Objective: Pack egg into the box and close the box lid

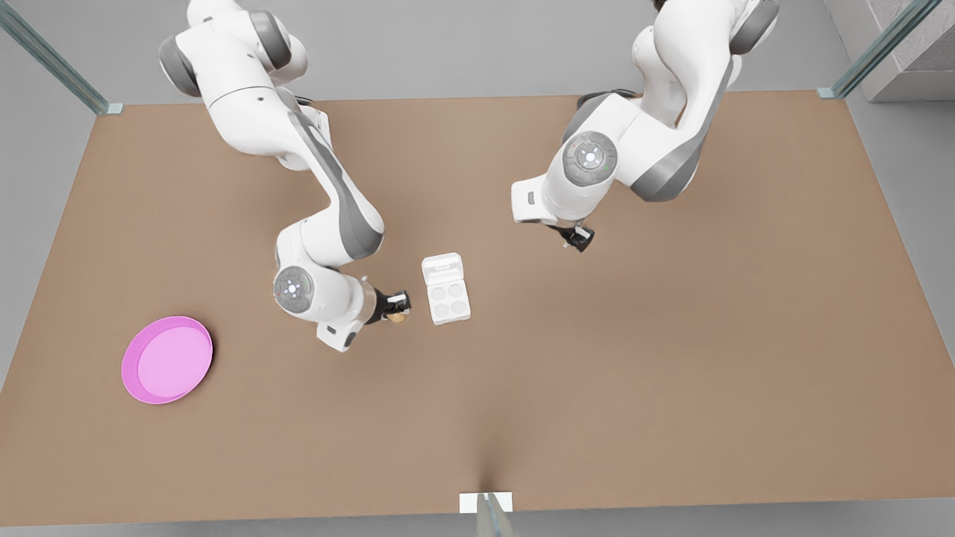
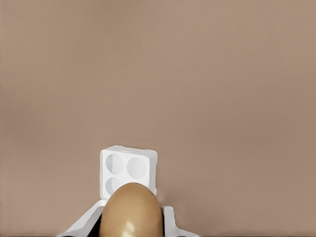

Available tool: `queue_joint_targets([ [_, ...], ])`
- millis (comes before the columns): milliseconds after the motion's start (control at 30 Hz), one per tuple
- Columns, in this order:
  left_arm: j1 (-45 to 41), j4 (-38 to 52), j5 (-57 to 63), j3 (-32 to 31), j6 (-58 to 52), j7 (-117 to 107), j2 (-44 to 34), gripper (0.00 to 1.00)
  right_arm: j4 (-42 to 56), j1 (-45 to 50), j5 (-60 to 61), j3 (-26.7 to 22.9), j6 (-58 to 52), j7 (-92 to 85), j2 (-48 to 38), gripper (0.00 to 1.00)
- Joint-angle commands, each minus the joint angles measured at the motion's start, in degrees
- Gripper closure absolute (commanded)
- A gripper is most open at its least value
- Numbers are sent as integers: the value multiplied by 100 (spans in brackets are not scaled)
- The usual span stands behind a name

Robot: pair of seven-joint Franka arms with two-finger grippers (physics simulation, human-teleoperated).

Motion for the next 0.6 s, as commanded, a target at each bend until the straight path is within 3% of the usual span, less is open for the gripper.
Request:
queue_joint_targets([
  [0, 25, 21, 77, 13, 473, -108, 81, 0, 137, 93, -223, 20, -75, 2701, 127, 45],
  [100, 113, 30, 60, 92, 447, -117, 19, 0, 138, 190, -29, 20, 83, 2806, 136, 46],
  [267, 122, 48, 200, 936, 148, -135, -121, 0, 129, 541, 164, 2, 488, 2833, 399, 46],
  [567, 122, 13, 165, 1156, -37, -144, 125, 0, 76, 778, -117, -59, 1041, 2824, 1208, 46],
])
